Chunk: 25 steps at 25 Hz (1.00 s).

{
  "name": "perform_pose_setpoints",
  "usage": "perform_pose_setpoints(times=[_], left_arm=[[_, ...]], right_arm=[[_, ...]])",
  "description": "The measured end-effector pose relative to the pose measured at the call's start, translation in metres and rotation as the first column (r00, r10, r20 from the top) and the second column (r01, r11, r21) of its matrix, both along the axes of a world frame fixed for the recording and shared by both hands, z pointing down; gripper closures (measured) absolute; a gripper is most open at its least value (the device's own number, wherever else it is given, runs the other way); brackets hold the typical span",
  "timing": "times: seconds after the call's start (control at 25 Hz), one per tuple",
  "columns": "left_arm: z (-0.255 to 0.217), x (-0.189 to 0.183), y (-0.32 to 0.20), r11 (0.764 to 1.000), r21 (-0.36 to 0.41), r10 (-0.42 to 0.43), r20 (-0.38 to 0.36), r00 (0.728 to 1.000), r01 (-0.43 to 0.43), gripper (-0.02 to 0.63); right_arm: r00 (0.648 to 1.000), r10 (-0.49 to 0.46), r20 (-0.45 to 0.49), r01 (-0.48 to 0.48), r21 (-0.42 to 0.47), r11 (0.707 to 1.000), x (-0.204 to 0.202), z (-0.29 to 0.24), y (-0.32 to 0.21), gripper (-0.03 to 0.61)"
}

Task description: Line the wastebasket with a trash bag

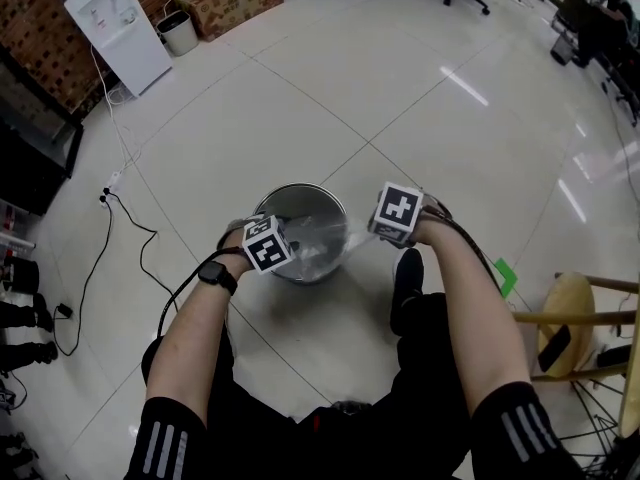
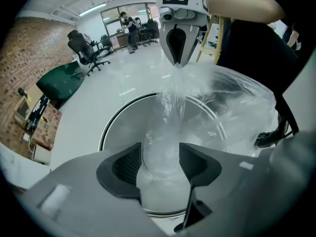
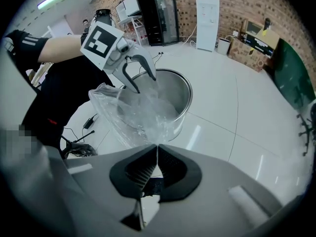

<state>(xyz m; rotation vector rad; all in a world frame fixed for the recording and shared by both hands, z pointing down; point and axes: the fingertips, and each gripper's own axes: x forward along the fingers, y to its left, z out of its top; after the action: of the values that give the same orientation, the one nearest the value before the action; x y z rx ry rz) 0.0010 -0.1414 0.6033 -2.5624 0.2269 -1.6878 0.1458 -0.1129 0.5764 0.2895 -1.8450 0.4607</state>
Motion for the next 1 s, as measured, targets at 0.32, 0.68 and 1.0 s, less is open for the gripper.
perform_pose_setpoints(times=[0.32, 0.68, 1.0], left_arm=[[0.016, -0.008, -0.013, 0.997, -0.058, -0.051, 0.024, 0.998, 0.053, 0.62], [-0.038, -0.043, -0.087, 0.955, 0.006, -0.296, -0.08, 0.952, 0.297, 0.62], [-0.04, -0.069, -0.14, 0.909, 0.109, -0.395, -0.086, 0.915, 0.403, 0.62]], right_arm=[[1.0, 0.011, 0.023, -0.011, 0.012, 1.0, -0.005, 0.0, -0.014, 0.568], [0.987, 0.125, 0.1, -0.136, 0.114, 0.984, -0.02, 0.005, -0.065, 0.568], [0.979, 0.18, 0.097, -0.202, 0.322, 0.925, -0.041, 0.005, -0.136, 0.568]])
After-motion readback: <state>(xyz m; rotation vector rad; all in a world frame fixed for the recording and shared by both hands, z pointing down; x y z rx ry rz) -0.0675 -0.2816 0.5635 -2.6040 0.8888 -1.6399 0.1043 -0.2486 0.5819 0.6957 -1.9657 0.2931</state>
